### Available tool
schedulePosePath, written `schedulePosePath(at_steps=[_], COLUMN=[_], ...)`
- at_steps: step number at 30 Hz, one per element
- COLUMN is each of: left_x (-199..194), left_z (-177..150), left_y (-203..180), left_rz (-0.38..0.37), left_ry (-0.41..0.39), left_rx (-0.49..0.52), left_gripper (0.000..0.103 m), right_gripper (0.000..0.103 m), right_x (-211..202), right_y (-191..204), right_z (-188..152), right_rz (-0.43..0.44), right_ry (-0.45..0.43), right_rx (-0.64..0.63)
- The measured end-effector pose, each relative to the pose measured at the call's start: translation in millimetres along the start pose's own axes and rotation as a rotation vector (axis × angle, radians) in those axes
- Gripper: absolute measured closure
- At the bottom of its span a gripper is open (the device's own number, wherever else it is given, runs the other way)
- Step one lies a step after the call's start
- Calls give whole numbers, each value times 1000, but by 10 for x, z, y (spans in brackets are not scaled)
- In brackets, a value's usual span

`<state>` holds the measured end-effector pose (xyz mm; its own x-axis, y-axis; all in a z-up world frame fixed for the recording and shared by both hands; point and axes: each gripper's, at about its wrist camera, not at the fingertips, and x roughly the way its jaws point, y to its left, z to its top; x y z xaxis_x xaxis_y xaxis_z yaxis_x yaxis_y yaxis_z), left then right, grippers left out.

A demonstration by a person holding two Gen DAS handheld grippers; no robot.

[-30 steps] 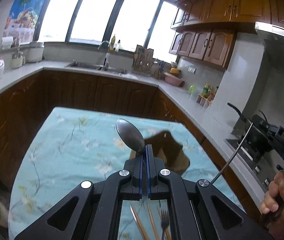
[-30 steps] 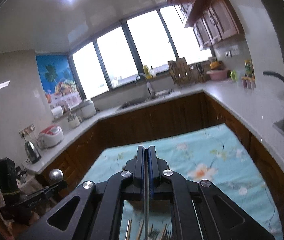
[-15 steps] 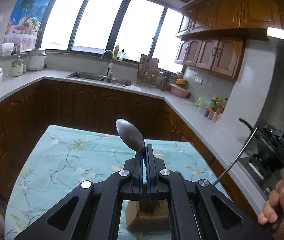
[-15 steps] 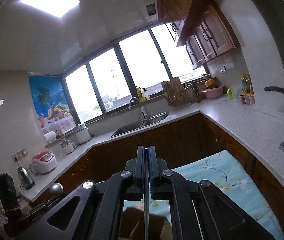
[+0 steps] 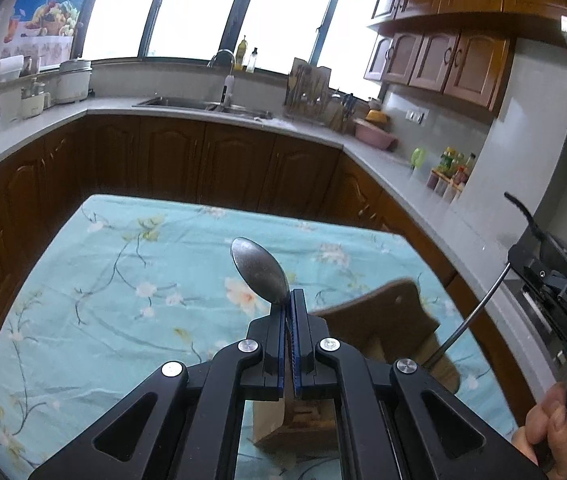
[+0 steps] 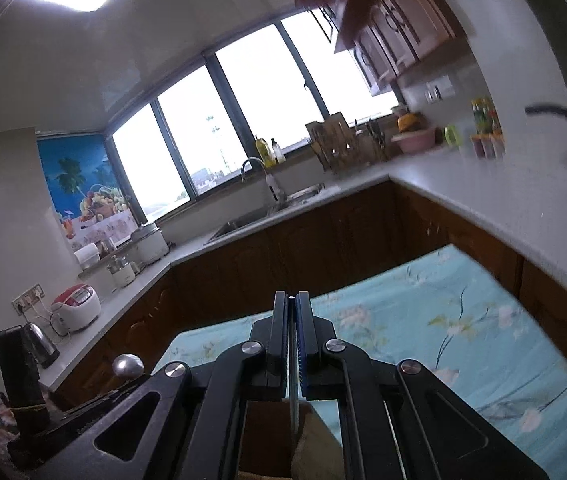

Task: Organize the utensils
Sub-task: 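Lift and carry the spoon and steel utensil over the wooden holder with both tools, then lower the spoon into the holder and open the left tool while the right tool releases its utensil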

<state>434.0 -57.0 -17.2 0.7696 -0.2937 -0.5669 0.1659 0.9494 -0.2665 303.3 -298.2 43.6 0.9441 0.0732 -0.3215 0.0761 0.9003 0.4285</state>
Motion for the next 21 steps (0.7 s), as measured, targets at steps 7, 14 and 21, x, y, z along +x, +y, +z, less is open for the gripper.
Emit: schedulePosePath(at_steps=[7,14,21], left_x=[79,49,-18], left_z=[-34,-62,-131], left_y=[-48,-47,22], left_rz=[8,9,7], left_ry=[37,39,48], left_rx=[24,48,48], left_gripper=[102,102,98], right_gripper=[99,96,93], right_x=[84,87,82], right_y=[-36,-127,-126], right_z=[-138,-150,-147], right_rz=[17,11,14], right_ry=[32,58,76], right_rx=[24,33,31])
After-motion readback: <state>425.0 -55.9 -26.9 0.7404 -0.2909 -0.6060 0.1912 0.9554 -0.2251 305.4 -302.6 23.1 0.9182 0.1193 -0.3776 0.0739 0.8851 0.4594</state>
